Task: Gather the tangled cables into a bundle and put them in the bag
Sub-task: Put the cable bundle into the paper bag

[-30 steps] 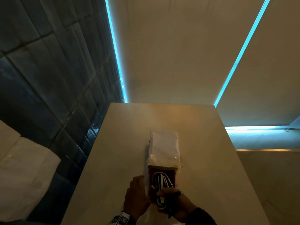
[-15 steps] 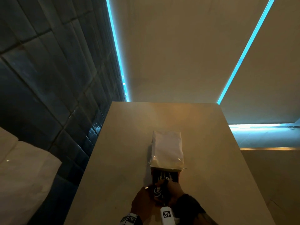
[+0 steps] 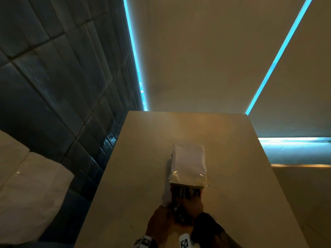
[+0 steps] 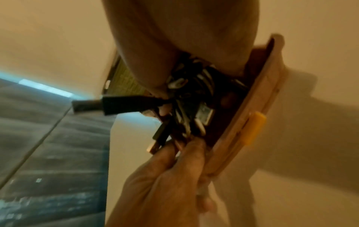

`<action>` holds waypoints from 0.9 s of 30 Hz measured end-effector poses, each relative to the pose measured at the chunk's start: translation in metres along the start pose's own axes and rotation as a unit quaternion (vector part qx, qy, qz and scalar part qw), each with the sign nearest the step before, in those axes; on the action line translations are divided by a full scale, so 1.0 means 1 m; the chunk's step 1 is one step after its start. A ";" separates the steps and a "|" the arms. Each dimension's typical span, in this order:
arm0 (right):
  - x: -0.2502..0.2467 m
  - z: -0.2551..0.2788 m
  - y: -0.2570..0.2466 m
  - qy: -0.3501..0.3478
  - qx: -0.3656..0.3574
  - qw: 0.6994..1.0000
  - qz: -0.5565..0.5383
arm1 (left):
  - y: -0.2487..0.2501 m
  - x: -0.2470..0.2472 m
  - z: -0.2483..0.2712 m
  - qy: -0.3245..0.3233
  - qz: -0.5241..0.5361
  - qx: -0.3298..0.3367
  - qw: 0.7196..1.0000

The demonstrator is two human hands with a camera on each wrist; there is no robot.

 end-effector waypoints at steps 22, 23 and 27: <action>-0.059 -0.004 -0.003 -0.061 -0.077 0.892 0.442 | 0.025 -0.039 -0.003 0.160 -0.044 0.052 0.985; -0.059 -0.002 -0.003 -0.066 -0.088 0.895 0.433 | 0.026 -0.039 -0.002 0.159 -0.046 0.054 0.985; -0.063 0.002 -0.015 -0.012 -0.208 0.913 0.350 | 0.036 -0.042 0.003 0.183 -0.069 0.083 0.977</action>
Point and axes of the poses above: each hand's wrist, its own z-axis away from the middle knuckle, its own x-axis out of the palm, y = z × x, the point moved 4 cm from there along -z, towards the middle knuckle, and after that the axes turned 14 degrees about -z, right-handed, at the moved point
